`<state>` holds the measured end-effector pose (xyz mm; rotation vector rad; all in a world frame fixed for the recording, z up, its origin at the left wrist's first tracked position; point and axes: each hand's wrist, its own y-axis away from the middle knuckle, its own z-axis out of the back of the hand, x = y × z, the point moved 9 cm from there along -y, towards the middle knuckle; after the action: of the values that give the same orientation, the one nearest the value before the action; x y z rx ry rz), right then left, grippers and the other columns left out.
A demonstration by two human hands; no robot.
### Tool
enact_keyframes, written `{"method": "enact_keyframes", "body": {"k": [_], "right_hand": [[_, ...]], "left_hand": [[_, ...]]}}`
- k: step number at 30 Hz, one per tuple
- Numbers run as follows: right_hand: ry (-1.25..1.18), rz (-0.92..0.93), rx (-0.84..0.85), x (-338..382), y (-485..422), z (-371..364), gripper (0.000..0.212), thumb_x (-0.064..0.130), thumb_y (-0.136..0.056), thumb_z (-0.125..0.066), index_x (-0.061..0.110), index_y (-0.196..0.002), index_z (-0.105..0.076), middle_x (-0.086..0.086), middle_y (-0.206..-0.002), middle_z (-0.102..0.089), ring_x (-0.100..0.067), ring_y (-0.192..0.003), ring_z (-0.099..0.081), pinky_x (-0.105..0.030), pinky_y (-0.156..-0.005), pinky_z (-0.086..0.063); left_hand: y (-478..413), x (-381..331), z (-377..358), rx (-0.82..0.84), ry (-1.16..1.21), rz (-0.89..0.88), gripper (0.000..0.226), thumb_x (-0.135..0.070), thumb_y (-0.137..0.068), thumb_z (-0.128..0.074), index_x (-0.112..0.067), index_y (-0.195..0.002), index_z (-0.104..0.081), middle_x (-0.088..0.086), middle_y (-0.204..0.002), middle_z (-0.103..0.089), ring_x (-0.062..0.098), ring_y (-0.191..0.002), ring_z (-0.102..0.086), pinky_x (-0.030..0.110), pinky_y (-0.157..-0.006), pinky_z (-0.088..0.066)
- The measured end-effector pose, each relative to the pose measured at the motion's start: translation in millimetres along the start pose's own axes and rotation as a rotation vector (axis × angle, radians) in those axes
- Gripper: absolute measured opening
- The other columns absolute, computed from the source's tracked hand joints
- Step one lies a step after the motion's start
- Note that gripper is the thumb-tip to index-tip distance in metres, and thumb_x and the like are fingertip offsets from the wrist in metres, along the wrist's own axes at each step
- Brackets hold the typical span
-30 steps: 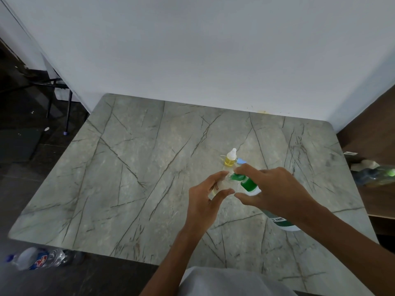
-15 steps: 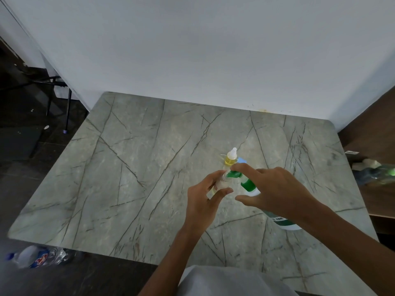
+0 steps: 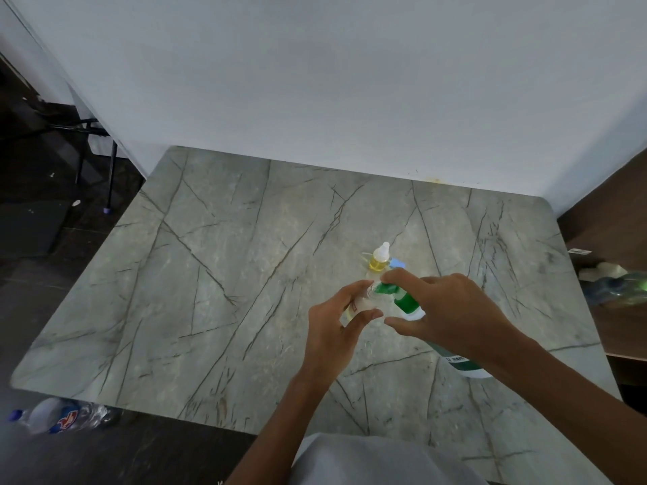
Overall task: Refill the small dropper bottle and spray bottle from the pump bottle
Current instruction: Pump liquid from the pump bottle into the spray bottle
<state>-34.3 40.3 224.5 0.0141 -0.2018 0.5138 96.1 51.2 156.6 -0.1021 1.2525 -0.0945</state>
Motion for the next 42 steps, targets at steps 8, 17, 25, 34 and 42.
{"method": "enact_keyframes", "body": {"k": [8, 17, 25, 34, 42], "right_hand": [[0.020, 0.019, 0.036, 1, -1, 4, 0.067, 0.066, -0.078, -0.055, 0.036, -0.133, -0.033, 0.008, -0.087, -0.071, -0.005, -0.055, -0.053, -0.017, -0.060, -0.048], [-0.027, 0.052, -0.058, 0, -5, 7, 0.053, 0.055, -0.074, -0.067, 0.027, -0.116, -0.053, 0.004, -0.074, -0.072, -0.010, -0.049, -0.061, -0.019, -0.054, -0.050], [0.034, 0.040, 0.001, -2, -7, 4, 0.058, 0.063, -0.078, -0.058, 0.032, -0.124, -0.041, 0.007, -0.082, -0.071, -0.009, -0.053, -0.059, -0.021, -0.056, -0.052], [0.002, 0.009, 0.068, 0, -5, 3, 0.069, 0.064, -0.081, -0.052, 0.036, -0.140, -0.031, 0.005, -0.092, -0.070, -0.011, -0.066, -0.063, -0.016, -0.064, -0.046], [-0.055, -0.012, 0.067, -4, -7, 3, 0.054, 0.058, -0.079, -0.061, 0.029, -0.124, -0.050, 0.003, -0.091, -0.072, -0.010, -0.065, -0.064, -0.018, -0.067, -0.049]], "left_hand": [[-3, 2, 1, -0.009, 0.010, 0.033, 0.038, -0.037, -0.081, -0.071, -0.043, -0.114, -0.054, -0.038, -0.106, -0.057, -0.014, -0.098, -0.061, 0.013, -0.084, -0.052], [-5, 0, -2, -0.007, 0.005, 0.006, 0.039, -0.030, -0.082, -0.073, -0.039, -0.117, -0.056, -0.027, -0.109, -0.063, -0.009, -0.098, -0.063, 0.012, -0.080, -0.053], [-7, 1, -3, -0.010, 0.031, 0.027, 0.040, -0.033, -0.082, -0.073, -0.043, -0.115, -0.055, -0.036, -0.106, -0.059, -0.010, -0.099, -0.063, 0.012, -0.081, -0.052], [-8, -1, -1, -0.011, 0.035, 0.038, 0.039, -0.042, -0.078, -0.069, -0.047, -0.112, -0.052, -0.050, -0.096, -0.056, -0.018, -0.097, -0.059, 0.005, -0.080, -0.048], [-6, 3, -5, -0.003, -0.005, 0.003, 0.041, -0.030, -0.081, -0.074, -0.039, -0.117, -0.056, -0.045, -0.100, -0.057, -0.013, -0.097, -0.062, 0.009, -0.079, -0.051]]}}
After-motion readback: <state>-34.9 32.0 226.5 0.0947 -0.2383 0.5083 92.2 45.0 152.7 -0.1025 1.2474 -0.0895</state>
